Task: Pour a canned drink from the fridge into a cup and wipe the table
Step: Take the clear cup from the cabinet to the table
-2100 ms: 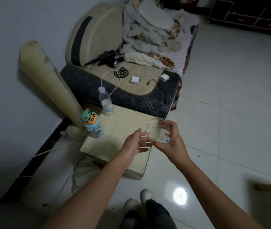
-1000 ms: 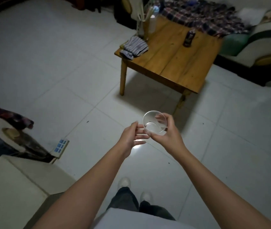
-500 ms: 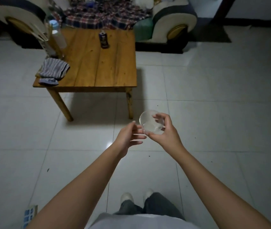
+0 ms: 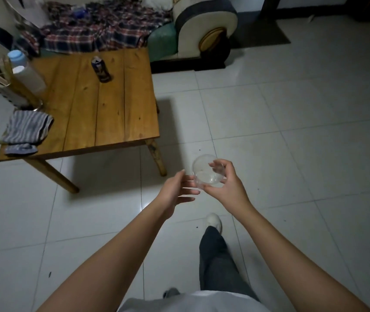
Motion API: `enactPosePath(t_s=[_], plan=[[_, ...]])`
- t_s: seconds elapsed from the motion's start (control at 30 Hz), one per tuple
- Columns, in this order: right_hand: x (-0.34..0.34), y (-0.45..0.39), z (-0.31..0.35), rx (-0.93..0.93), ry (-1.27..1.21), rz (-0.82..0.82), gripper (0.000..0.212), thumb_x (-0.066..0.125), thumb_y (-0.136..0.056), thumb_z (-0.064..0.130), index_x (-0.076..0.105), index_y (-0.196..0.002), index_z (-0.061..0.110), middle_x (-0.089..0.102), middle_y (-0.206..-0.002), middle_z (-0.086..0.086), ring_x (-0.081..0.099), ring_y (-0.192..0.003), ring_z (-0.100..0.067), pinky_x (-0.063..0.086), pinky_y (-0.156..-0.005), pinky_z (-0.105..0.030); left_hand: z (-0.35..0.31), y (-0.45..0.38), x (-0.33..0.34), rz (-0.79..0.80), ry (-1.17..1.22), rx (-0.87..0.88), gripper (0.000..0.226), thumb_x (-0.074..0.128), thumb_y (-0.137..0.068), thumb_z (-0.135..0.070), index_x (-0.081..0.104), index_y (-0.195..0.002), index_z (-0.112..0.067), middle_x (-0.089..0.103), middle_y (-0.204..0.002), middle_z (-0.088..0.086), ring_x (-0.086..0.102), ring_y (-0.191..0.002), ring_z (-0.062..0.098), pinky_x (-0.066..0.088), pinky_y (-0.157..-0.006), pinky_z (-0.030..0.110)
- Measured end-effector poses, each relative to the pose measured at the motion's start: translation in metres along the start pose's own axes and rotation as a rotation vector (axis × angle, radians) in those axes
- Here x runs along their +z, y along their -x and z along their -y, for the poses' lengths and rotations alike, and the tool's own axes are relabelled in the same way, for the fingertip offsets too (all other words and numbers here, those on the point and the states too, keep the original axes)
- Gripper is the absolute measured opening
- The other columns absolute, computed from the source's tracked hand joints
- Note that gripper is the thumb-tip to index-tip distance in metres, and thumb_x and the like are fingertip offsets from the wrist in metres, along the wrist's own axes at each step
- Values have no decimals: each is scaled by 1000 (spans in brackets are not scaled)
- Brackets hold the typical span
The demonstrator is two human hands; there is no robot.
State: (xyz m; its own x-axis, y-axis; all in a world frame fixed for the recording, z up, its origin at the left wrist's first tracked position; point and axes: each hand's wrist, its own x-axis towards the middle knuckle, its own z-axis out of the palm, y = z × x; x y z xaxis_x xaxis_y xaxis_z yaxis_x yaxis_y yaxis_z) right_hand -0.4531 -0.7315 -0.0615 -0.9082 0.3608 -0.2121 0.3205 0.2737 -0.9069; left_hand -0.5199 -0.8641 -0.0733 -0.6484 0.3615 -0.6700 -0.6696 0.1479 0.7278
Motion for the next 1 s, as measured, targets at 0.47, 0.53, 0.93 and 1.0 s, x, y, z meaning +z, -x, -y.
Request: enactPosePath(t_s=[0.47,0.53,0.93,1.0], plan=[[-102,-229,33,-115,-11,92,65,80,-67,17,38,-116,25,53,-118,9,50,-114,-10,37,-90,-21,-150,-152,89,-98,157,62,37,32,-98,-32,60,-100,-6,64,-66,0,65,-56,13,53,-61,28],[-107,-255,37,-120,-15,89,66,81,-67,17,40,-118,23,53,-117,9,51,-113,-9,38,-89,-19,-168,-170,93,-104,165,70,37,32,-99,-31,60,-97,-7,64,-69,2,65,-55,13,53,-61,28],[-90,-430,66,-135,-15,170,64,80,-68,12,37,-113,26,51,-118,7,50,-113,-10,39,-92,-21,-271,-304,65,-167,192,76,40,30,-99,-31,60,-101,-5,64,-74,6,64,-61,16,53,-65,31],[-83,-466,78,-149,2,196,65,80,-67,15,36,-114,26,51,-119,6,50,-113,-11,40,-94,-24,-295,-327,55,-183,196,79,38,30,-99,-31,59,-97,-7,64,-75,6,64,-60,15,53,-63,29]])
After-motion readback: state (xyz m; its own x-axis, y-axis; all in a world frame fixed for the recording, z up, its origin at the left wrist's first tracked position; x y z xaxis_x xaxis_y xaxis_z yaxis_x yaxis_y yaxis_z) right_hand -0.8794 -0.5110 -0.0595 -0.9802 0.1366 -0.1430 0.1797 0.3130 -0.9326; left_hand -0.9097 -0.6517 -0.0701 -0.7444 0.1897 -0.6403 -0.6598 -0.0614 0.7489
